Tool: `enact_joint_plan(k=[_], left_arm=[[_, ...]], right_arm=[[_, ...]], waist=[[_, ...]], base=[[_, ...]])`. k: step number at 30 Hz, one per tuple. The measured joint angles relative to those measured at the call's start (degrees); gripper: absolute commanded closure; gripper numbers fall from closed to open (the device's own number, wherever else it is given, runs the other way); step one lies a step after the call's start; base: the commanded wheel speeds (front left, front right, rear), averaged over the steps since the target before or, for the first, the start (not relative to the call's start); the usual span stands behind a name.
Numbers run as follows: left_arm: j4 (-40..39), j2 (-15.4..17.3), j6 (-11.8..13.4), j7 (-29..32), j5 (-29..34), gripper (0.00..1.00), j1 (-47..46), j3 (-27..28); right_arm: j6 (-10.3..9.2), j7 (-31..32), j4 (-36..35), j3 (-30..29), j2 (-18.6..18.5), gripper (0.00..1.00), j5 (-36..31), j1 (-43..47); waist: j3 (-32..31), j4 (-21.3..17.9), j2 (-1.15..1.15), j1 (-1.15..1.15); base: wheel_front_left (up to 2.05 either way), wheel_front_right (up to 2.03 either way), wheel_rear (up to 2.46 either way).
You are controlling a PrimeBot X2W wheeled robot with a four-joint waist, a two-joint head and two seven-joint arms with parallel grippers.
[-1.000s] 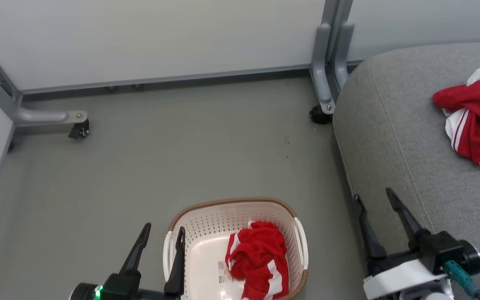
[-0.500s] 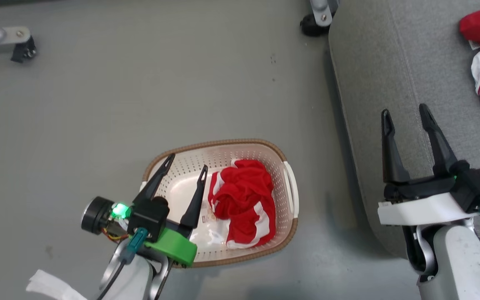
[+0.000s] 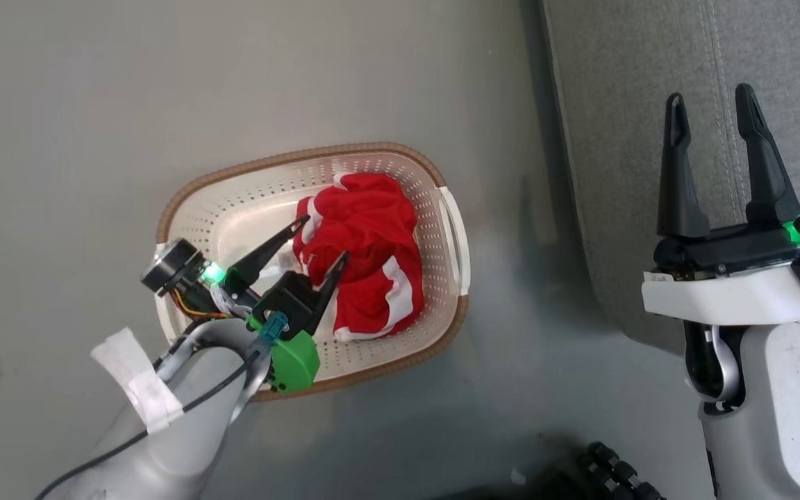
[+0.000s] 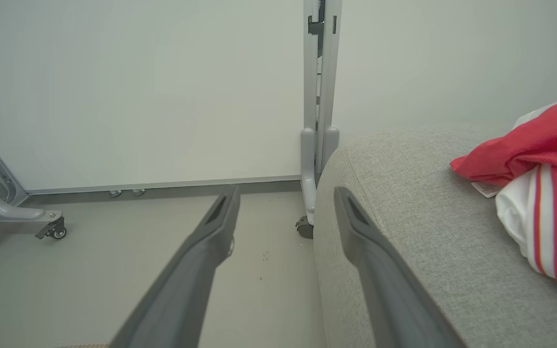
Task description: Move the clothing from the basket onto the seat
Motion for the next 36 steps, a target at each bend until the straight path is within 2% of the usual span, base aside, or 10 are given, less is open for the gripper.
enact_joint_plan(k=[8, 16, 25, 32, 36], left_arm=[[13.1, 1.0, 0.0, 0.0, 3.5, 0.00, -9.9, -4.8], [18.5, 3.4, 0.0, 0.0, 5.8, 0.00, -15.3, -11.9], [21.3, 4.5, 1.1, 0.0, 7.4, 0.00, -20.1, -16.4], [23.4, 4.3, 3.6, 0.0, 7.9, 0.00, -22.3, -19.1], [25.0, 2.9, 6.4, 0.0, 8.0, 0.00, -23.9, -20.0]], right_arm=[[0.00, 0.0, -2.5, 1.3, 0.0, 0.00, 1.0, -2.5], [0.00, 0.0, -6.6, 2.4, 0.0, 0.00, 2.5, -5.9], [0.00, 0.0, -9.3, 3.1, 0.0, 0.00, 2.5, -7.6], [0.00, 0.0, -9.5, 3.6, 0.0, 0.00, 2.4, -7.6], [0.00, 0.0, -10.0, 3.1, 0.0, 0.00, 1.9, -7.8]], waist=[[7.5, -3.4, 0.00, 0.00], [13.8, -6.7, 0.00, 0.00], [19.5, -9.1, 0.00, -0.01], [21.8, -10.6, 0.00, -0.01], [22.7, -10.7, 0.00, -0.01]], base=[[0.00, 0.00, 0.00], [0.00, 0.00, 0.00], [0.00, 0.00, 0.00], [0.00, 0.00, 0.00], [0.00, 0.00, 0.00]])
